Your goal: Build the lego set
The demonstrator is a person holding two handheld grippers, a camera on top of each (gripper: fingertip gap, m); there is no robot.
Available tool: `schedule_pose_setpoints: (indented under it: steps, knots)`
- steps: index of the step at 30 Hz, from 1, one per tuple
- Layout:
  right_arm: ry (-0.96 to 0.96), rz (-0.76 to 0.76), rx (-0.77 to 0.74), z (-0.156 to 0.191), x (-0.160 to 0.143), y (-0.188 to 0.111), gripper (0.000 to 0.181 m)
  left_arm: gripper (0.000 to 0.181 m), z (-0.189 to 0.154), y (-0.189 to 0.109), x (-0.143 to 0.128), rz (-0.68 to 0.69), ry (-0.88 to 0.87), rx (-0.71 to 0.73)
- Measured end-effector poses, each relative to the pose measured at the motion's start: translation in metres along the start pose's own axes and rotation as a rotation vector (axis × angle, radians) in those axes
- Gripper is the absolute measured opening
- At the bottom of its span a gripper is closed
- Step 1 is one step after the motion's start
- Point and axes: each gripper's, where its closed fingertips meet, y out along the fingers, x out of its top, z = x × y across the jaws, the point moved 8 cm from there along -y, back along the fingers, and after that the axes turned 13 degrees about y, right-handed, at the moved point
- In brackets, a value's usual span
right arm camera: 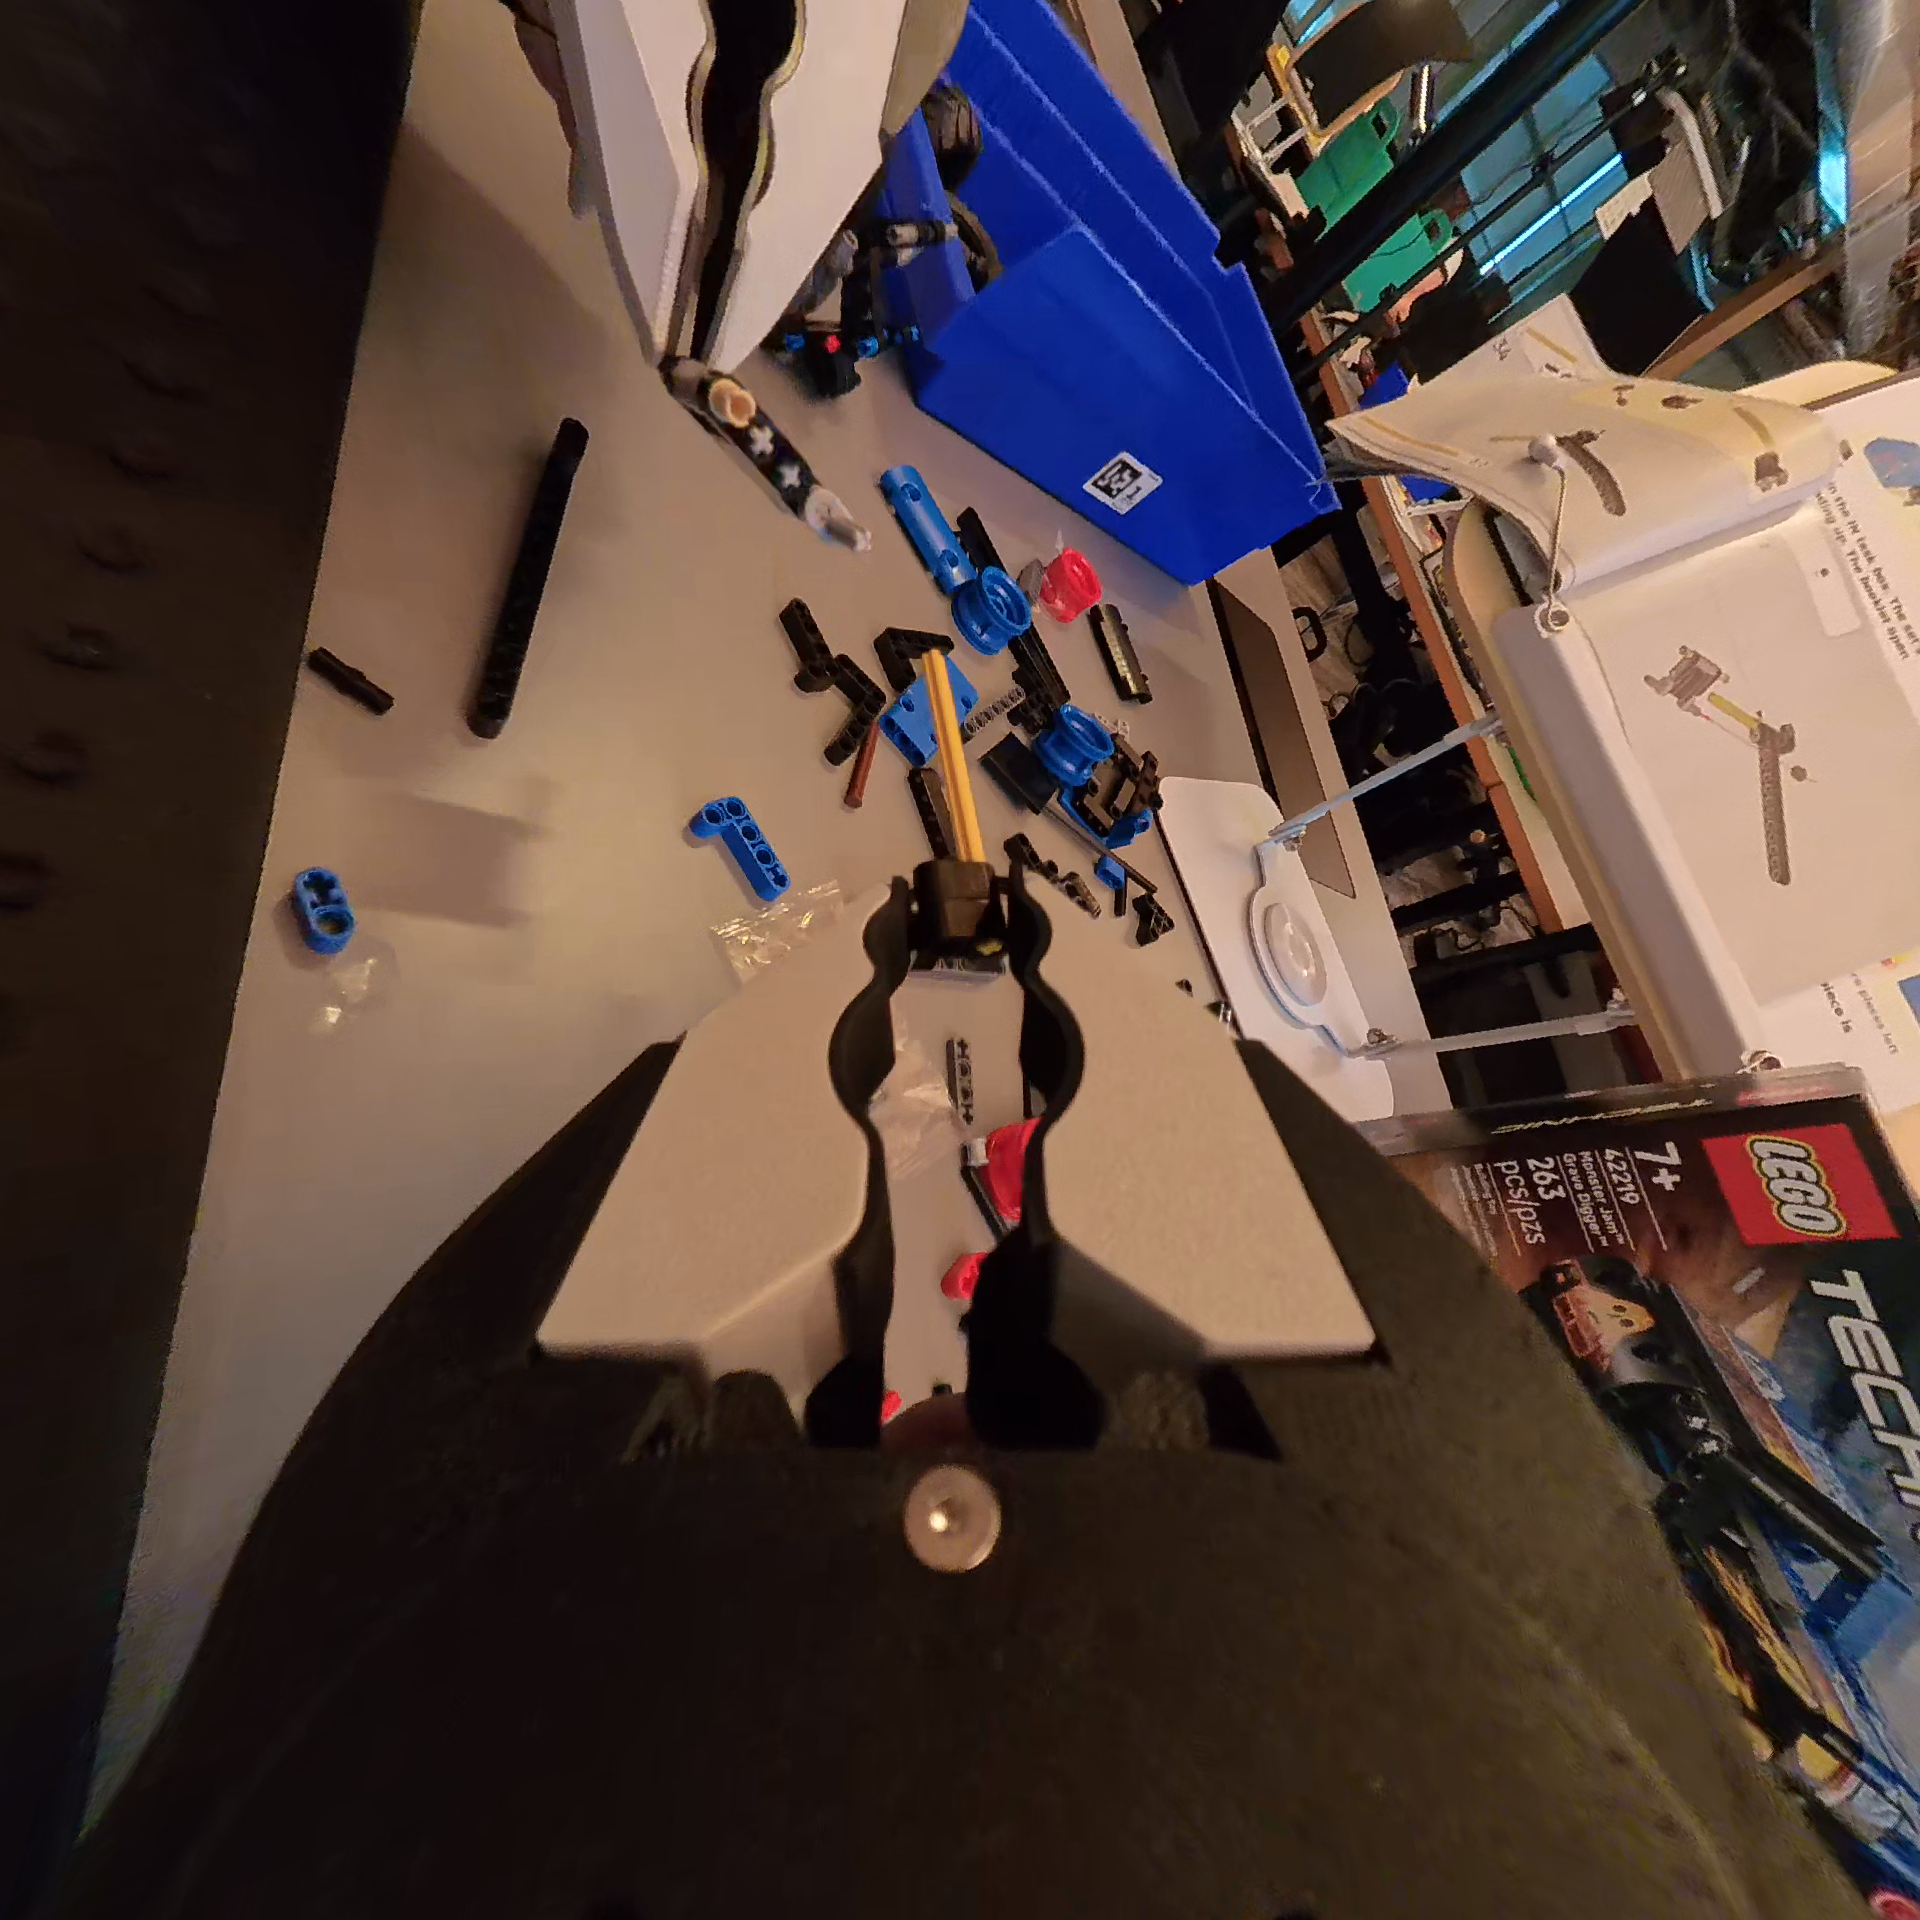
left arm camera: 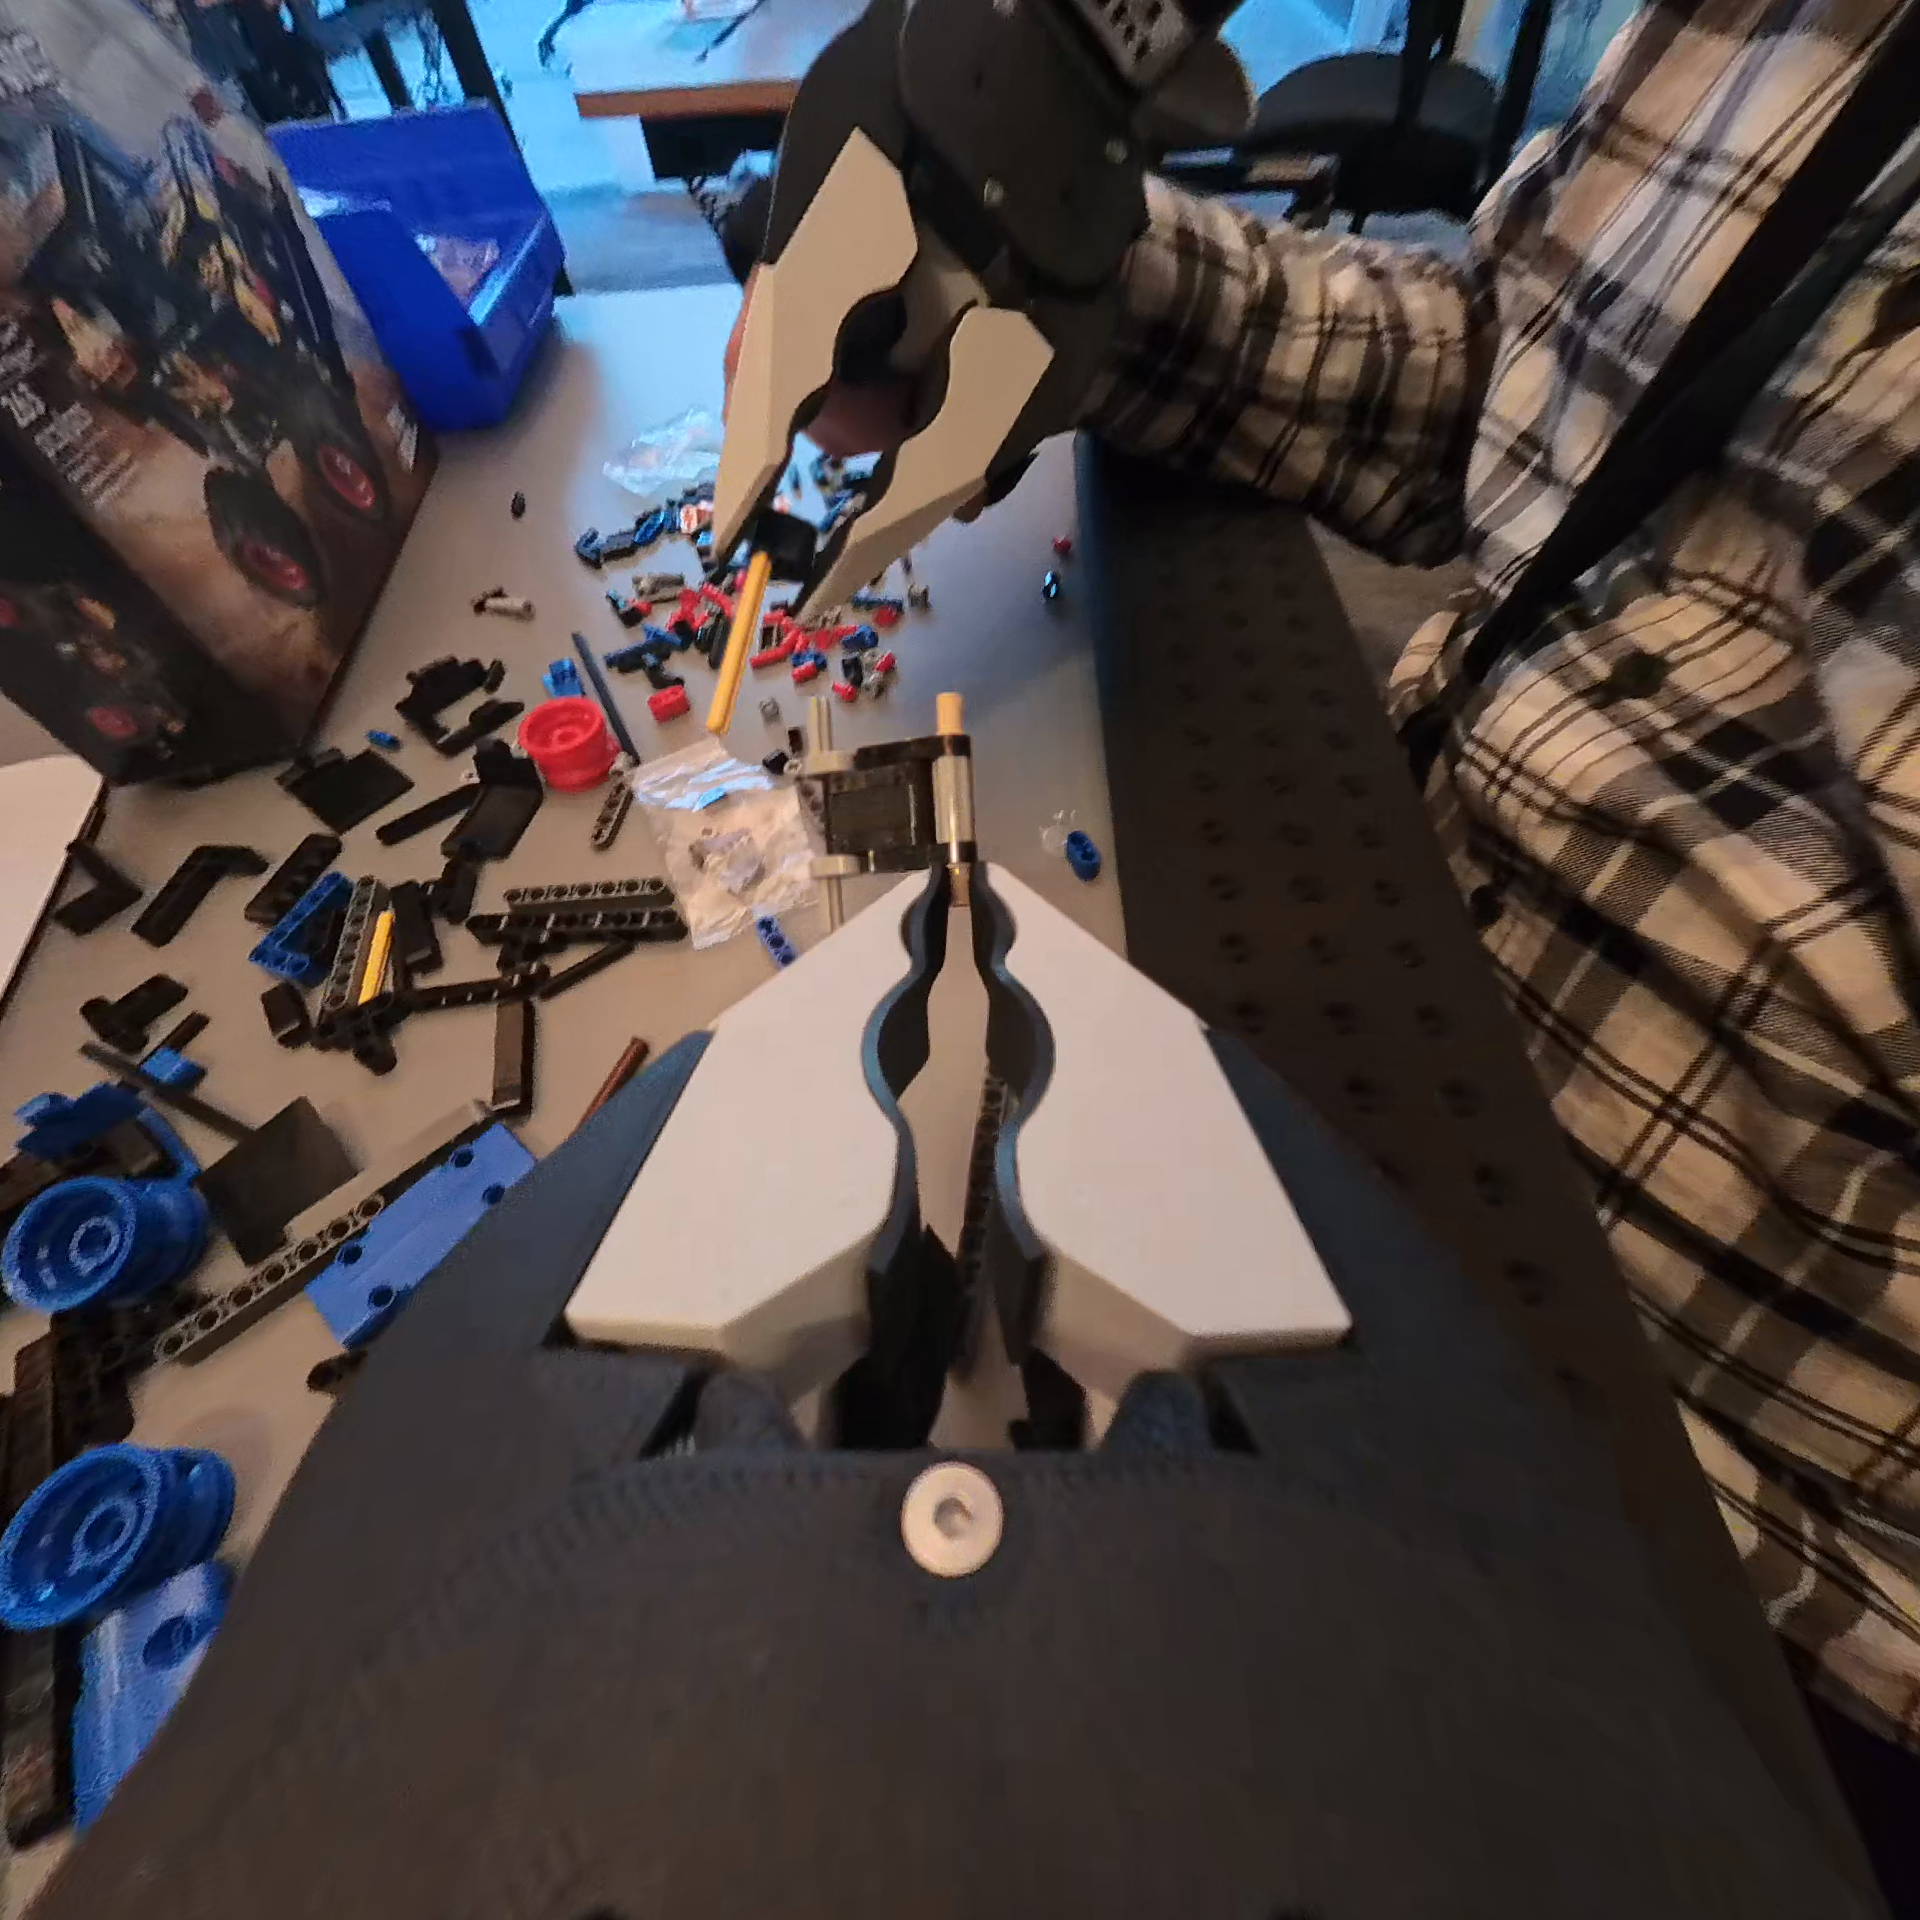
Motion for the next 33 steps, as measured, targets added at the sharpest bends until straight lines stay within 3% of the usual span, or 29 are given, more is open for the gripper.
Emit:
schedule_pose_setpoints:
  steps: [7,18,33]
  knots:
    - [-0.015,-0.019,0.001,0.003,0.004,0.0,0.017,0.002,0.004,-0.004,0.007,-0.141,-0.031,-0.054]
    - [0.031,-0.091,0.018,0.006,0.013,0.0,0.017,0.002,0.016,0.001,0.009,-0.379,-0.273,-0.127]
    - [0.09,-0.177,0.066,0.011,0.022,-0.001,0.017,0.002,0.024,0.009,0.006,-0.444,-0.366,-0.138]
